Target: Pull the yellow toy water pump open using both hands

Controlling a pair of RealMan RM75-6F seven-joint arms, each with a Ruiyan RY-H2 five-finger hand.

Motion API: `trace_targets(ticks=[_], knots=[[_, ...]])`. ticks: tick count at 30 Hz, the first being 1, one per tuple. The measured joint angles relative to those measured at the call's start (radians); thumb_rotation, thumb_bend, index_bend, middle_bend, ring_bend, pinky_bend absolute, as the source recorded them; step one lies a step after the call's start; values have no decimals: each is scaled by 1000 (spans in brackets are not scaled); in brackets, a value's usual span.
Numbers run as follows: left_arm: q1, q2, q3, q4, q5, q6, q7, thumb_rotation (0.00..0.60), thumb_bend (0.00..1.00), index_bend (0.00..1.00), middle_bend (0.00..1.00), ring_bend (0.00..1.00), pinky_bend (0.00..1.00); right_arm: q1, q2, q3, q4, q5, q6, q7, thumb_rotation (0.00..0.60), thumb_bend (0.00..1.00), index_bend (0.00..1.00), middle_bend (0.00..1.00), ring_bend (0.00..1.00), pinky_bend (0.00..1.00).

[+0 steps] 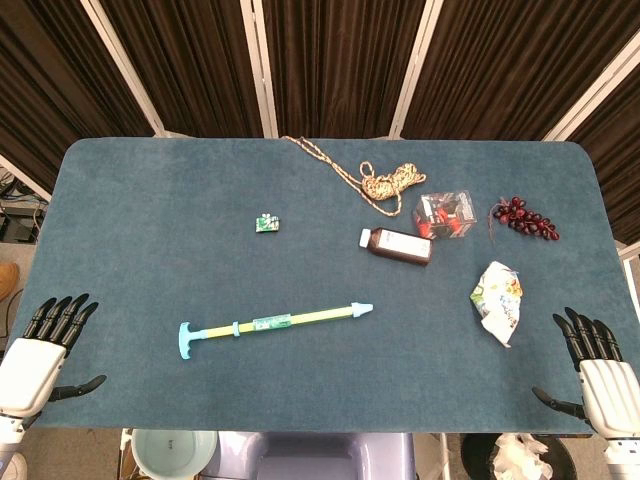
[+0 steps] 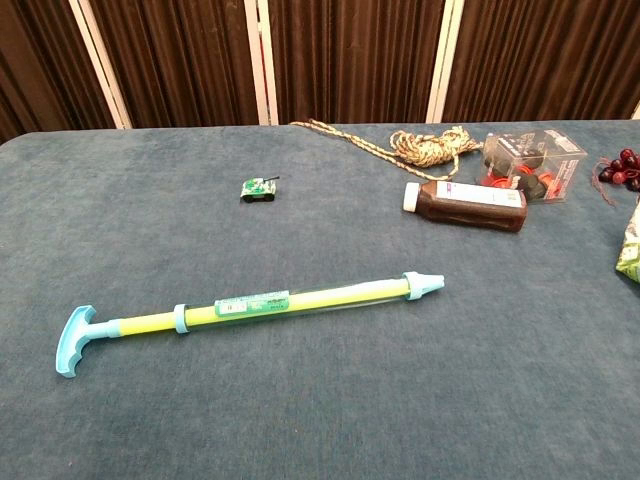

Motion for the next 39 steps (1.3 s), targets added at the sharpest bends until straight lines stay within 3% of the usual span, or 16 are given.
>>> trace_targets(ticks=[30,36,39], knots=[[-11,5,-6,-23,-28,-36,3,600,4,3,0,0,33,6,-6,1,-5,14,-19,-3,600,125,14,0,0,0],[-45,2,-24,-57,-31,-75,52,600,78,215,14,0,84,7,-7,-3,-7,5,-20,-4,600,124,14,0,0,0],[-77,-14,-46,-80,-37,-110,100,600,96,270,27,0,85,7,-7,-3,-8,6,-22,-1,600,124,14,0,0,0]])
